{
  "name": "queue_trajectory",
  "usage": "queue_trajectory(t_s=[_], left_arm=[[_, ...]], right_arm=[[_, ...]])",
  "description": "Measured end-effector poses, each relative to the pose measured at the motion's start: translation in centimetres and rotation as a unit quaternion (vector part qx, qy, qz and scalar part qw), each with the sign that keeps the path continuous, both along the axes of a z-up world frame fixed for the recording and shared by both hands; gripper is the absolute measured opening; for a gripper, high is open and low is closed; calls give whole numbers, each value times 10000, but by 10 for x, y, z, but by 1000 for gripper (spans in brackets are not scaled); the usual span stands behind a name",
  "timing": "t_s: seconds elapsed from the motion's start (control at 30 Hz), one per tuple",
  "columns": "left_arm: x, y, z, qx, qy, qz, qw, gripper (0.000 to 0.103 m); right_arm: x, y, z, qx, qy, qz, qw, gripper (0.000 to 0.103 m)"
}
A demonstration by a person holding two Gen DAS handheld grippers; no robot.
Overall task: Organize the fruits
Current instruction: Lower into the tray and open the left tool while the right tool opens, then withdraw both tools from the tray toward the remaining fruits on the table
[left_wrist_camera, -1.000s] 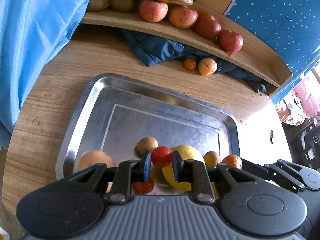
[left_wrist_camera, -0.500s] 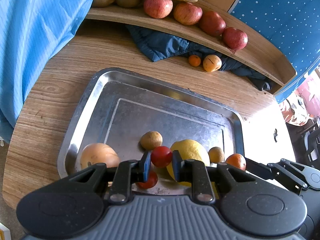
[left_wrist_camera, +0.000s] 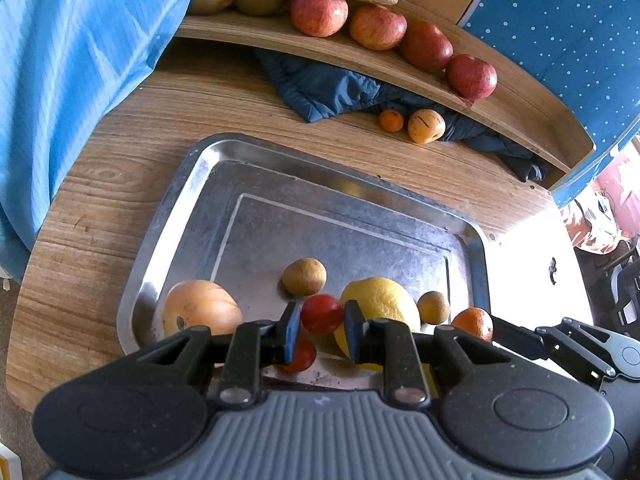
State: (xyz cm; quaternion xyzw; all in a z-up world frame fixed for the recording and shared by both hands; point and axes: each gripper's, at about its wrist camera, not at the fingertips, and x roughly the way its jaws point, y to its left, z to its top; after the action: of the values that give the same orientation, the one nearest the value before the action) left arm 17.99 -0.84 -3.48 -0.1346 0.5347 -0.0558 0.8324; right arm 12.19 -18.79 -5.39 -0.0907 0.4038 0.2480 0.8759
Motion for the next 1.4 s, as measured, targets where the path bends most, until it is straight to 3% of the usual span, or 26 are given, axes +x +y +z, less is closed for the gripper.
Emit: queue_trajectory(t_s=[0.33, 0.43, 0.57, 0.77, 0.87, 1.1, 1.23, 1.4], left_arm=[[-6, -1, 1, -2, -44, 34, 10000, 26], [-9, 0, 4, 3, -77, 47, 10000, 32], [-17, 4, 10, 23, -121, -16, 9999, 49], [-33, 16, 15, 151, -27, 2, 9999, 64], [-38, 22, 16, 240, 57, 37, 9997, 81], [-47, 34, 16, 447, 226, 102, 9987, 97], [-48, 36, 14, 650, 384, 79, 9971, 101], [-47, 39, 10, 859, 557, 47, 9947, 102]], right_arm=[[-3, 0, 1, 11, -35, 5, 10000, 35], [-5, -1, 1, 15, -54, 3, 10000, 36], [-9, -2, 3, 32, -94, 6, 10000, 39], [-14, -7, 8, 82, -123, -44, 9999, 50], [-17, -10, 11, 125, -107, -104, 9998, 61], [-25, -11, 19, 187, -51, -224, 9996, 87], [-26, -10, 21, 143, 82, -236, 9996, 98], [-26, -7, 17, -140, 320, -274, 9990, 100]])
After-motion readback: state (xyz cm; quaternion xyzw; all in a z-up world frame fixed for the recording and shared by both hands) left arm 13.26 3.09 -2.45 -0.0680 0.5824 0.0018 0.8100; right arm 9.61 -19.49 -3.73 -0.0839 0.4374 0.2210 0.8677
